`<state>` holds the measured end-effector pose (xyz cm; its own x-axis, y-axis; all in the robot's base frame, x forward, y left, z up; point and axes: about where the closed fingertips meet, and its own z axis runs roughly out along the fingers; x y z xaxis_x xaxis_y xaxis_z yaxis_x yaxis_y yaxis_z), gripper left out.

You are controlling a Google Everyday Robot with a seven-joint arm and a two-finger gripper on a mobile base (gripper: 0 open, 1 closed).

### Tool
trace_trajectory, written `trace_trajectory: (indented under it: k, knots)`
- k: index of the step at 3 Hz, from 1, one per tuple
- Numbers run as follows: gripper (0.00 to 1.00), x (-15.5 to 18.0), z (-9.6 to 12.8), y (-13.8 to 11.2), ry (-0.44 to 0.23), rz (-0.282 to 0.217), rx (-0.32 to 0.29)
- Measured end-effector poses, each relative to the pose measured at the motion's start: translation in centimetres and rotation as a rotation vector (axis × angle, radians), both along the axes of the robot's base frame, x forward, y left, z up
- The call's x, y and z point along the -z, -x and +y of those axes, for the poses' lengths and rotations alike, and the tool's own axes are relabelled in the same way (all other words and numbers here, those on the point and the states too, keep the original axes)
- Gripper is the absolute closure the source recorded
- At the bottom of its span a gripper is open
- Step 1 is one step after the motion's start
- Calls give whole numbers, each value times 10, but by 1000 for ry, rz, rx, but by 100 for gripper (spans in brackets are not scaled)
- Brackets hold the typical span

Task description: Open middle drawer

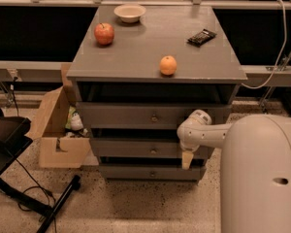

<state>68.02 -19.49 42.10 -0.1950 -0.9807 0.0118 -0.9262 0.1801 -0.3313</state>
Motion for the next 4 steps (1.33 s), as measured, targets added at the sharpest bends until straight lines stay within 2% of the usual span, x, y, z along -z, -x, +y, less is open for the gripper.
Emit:
trace_trajectory:
  k: [1,2,3,4]
  knots:
    - [18,10,-2,5,0,51,19]
    - [41,26,0,32,-8,174,44]
    - [63,16,6,62,-7,245,68]
    - [87,16,6,62,-7,245,68]
